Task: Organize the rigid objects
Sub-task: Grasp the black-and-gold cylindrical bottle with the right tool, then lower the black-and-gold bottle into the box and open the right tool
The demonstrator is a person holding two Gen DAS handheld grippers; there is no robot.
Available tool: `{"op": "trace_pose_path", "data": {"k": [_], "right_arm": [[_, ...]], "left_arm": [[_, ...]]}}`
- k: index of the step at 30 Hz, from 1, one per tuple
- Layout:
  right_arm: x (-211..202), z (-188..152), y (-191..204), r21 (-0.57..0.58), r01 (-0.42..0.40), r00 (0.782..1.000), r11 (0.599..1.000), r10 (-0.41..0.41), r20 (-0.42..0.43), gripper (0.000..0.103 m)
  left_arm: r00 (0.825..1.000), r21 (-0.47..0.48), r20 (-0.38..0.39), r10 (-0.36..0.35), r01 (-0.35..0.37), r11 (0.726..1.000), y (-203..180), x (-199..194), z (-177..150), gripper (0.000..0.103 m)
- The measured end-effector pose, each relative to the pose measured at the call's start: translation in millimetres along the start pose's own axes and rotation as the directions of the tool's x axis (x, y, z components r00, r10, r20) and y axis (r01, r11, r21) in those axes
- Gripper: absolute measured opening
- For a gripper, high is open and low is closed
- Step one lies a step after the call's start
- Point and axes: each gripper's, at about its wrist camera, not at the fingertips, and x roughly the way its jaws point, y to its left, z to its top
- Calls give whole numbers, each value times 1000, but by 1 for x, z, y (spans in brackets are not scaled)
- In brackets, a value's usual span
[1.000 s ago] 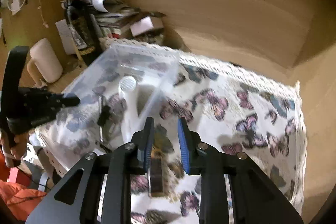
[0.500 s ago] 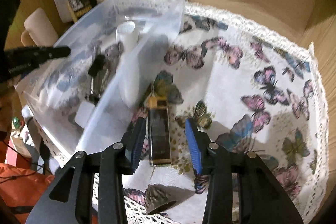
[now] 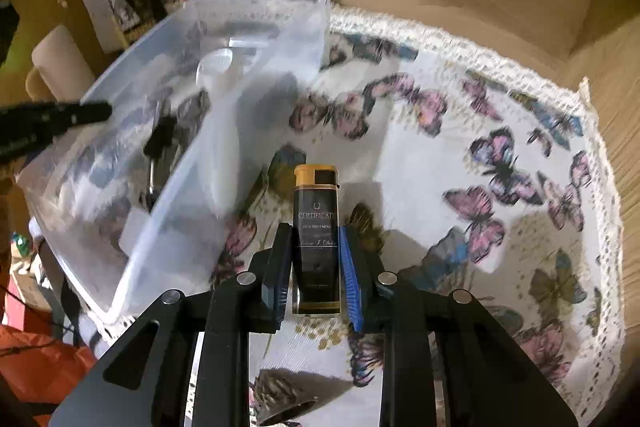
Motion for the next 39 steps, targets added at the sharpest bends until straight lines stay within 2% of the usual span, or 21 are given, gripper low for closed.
{"op": "trace_pose_path", "data": {"k": [6, 12, 20, 26, 34, 39], "right_arm": [[-18, 21, -2, 17, 18, 996, 1000, -20, 92, 22], [-43, 44, 8, -28, 24, 983, 999, -19, 184, 22], [-59, 63, 35, -108, -23, 963, 994, 51, 263, 22], [-43, 75, 60, -173, -62, 968, 983, 101, 231, 22], [0, 85, 79, -221, -119, 985, 968, 143, 98, 22], [21, 88, 83, -227, -148, 987, 963, 157, 19, 22]], "left_arm": [[1000, -4, 1, -3, 3, 1000, 0, 0, 0, 10], [1000, -6, 1, -4, 4, 1000, 0, -1, -1, 10], [1000, -4, 1, -4, 4, 1000, 0, -1, -1, 10], [1000, -5, 2, -5, 5, 1000, 0, -1, -1, 10], [1000, -4, 4, -10, 10, 1000, -1, -2, -1, 10], [1000, -3, 5, -13, 13, 1000, 0, -2, -1, 10]]}}
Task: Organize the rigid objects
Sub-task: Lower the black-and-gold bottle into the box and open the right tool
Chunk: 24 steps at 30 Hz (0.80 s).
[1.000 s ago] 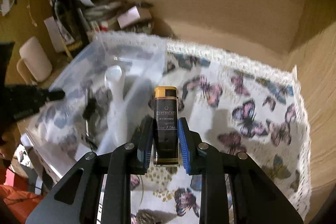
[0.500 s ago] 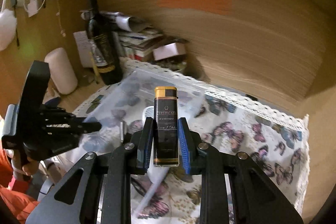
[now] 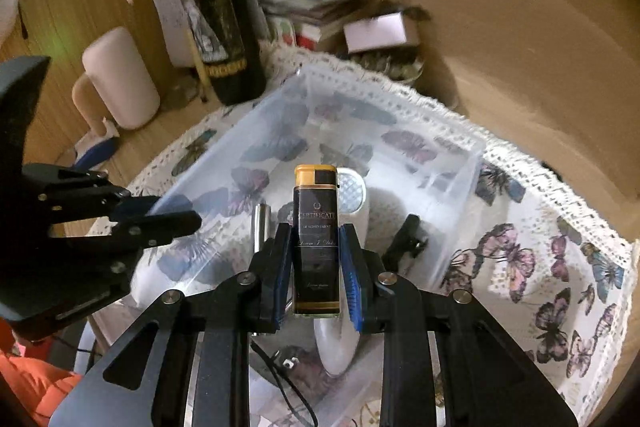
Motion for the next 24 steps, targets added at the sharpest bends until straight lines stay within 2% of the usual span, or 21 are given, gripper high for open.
{"op": "trace_pose_path", "data": {"k": [4, 9, 17, 24], "right_arm": [[8, -1, 1, 8, -25, 999, 1000, 25, -39, 22], [-8, -1, -2, 20, -15, 1000, 1000, 15, 7, 22], [-53, -11, -20, 71, 66, 992, 995, -73, 106, 28], [-81, -37, -40, 139, 137, 980, 981, -155, 127, 29]], "left_arm": [[1000, -1, -1, -1, 1, 1000, 0, 0, 0, 10], [1000, 5, -1, 3, -3, 1000, 0, 0, 0, 10], [1000, 5, 0, 3, -3, 1000, 0, 0, 0, 10], [1000, 7, -1, 5, -5, 1000, -1, 0, 0, 10]]}}
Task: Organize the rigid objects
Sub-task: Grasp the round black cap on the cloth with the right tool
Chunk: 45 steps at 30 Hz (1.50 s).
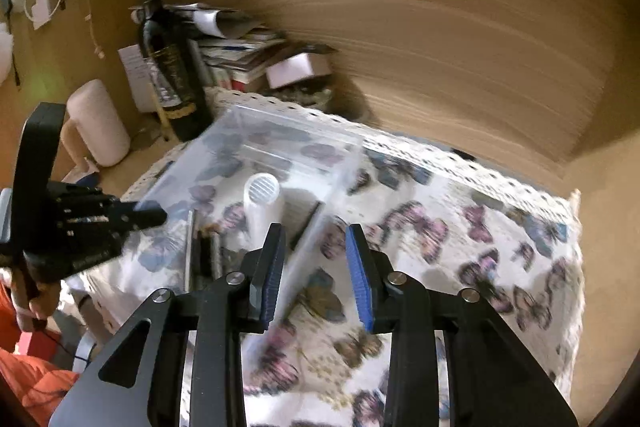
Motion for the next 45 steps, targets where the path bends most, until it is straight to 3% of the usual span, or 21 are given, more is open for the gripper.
{"op": "trace_pose_path", "data": {"k": [10, 19, 28, 36, 45], "right_arm": [[-9, -49, -20, 83, 78, 995, 993, -73, -66, 29], [-11, -92, -3, 93, 72, 988, 993, -58, -140, 30], [4, -132, 0, 127, 57, 961, 990, -20, -275, 30], [-1, -125, -2, 138, 79, 974, 987, -48, -221, 29], [-5, -83, -5, 139, 75, 993, 987, -61, -103, 29]], "left_arm": [[1000, 3, 0, -3, 3, 1000, 0, 0, 0, 10], [1000, 17, 1, -3, 3, 1000, 1, -1, 1, 10], [1000, 19, 2, -2, 2, 1000, 0, -1, 0, 10], [1000, 16, 4, -6, 5, 1000, 0, -1, 1, 10], [1000, 13, 4, -8, 8, 1000, 0, 0, 2, 10]]}}
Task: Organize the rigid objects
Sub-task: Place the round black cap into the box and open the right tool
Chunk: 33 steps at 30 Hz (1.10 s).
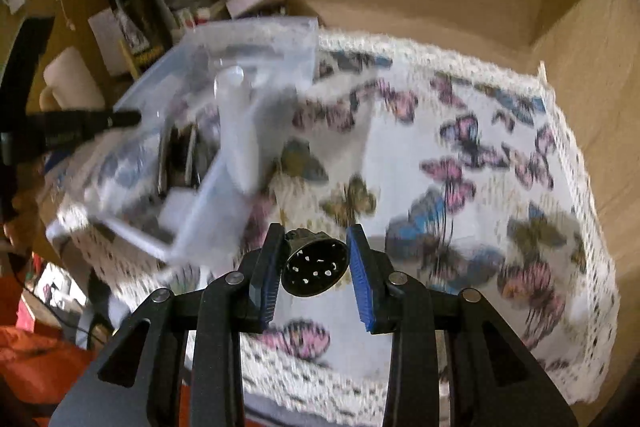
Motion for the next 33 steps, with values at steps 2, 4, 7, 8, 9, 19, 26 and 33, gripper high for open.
{"op": "trace_pose_path", "data": {"k": [2, 4, 7, 8, 9, 19, 26, 33], "right_arm": [[-1, 10, 3, -5, -4, 1000, 1000, 4, 25, 29], [-3, 22, 6, -20, -17, 999, 1000, 18, 50, 29], [-6, 40, 12, -47, -39, 995, 998, 43, 87, 29], [-7, 45, 15, -57, -44, 994, 997, 50, 96, 29], [-8, 49, 18, -65, -47, 993, 997, 53, 103, 29], [4, 93, 56, -202, -104, 982, 974, 132, 132, 29], [44, 102, 75, -250, -188, 981, 950, 193, -4, 29], [76, 104, 87, -259, -222, 974, 940, 199, -113, 29]], "left_arm": [[1000, 0, 1, -1, 1, 1000, 0, 0, 0, 10], [1000, 1, 4, -1, 1, 1000, 0, -1, 0, 10], [1000, -2, 4, -4, 4, 1000, 0, -1, 0, 10], [1000, -2, 6, -3, 3, 1000, 0, -1, 0, 10], [1000, -1, 6, -3, 3, 1000, 0, 0, 0, 10], [1000, -1, 7, -5, 5, 1000, 1, -1, 0, 10], [1000, -2, 7, -6, 6, 1000, 1, -1, 0, 10], [1000, -1, 8, -7, 7, 1000, 1, 0, -1, 10]]}}
